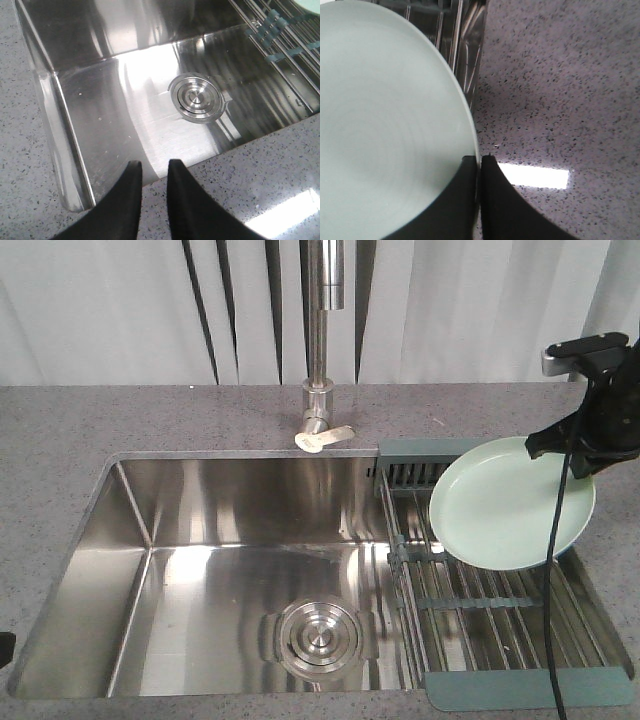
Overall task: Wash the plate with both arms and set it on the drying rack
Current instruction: 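Lower the pale green plate onto the grey drying rack with the right gripper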
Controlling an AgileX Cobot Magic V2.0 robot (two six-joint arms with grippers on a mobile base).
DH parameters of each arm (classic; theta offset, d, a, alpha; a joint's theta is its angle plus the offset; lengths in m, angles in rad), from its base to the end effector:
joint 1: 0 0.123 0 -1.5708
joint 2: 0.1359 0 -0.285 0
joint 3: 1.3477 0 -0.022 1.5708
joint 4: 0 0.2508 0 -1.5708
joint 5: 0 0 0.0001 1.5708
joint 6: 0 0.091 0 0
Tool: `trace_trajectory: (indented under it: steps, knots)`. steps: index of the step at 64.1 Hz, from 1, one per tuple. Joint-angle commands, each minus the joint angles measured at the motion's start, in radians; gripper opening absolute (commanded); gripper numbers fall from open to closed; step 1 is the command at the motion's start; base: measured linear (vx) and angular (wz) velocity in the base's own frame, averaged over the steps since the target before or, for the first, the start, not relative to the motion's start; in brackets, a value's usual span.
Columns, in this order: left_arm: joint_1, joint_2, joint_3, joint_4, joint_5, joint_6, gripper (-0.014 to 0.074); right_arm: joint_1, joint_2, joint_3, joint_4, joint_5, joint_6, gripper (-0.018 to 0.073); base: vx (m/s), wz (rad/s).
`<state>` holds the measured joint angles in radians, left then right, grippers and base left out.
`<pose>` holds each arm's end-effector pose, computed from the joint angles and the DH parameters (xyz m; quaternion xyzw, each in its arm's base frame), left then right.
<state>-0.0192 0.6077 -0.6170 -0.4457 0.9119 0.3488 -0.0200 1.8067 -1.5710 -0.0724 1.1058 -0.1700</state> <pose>0.0988 -0.0329 0.3027 0.1056 0.9024 -0.1505 0.3896 0.3829 -0.0135 0.2869 -0.0848 0.9833 -0.0493 0.1535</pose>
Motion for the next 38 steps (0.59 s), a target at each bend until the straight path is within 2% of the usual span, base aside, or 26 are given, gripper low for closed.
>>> trace_trajectory:
  steps: [1, 19, 38]
  knots:
    - [0.001, 0.003, -0.026, -0.036, -0.057, -0.008, 0.0125, -0.003, -0.028, -0.03, 0.007, -0.028, -0.011, -0.0003, 0.0, 0.0]
    - [0.001, 0.003, -0.026, -0.036, -0.058, -0.008, 0.0125, 0.009, 0.013, -0.03, 0.013, -0.016, -0.041, -0.0003, 0.0, 0.0]
    - [0.001, 0.003, -0.026, -0.035, -0.058, -0.008, 0.0125, 0.071, 0.04, -0.029, -0.01, -0.013, -0.057, -0.0001, 0.0, 0.0]
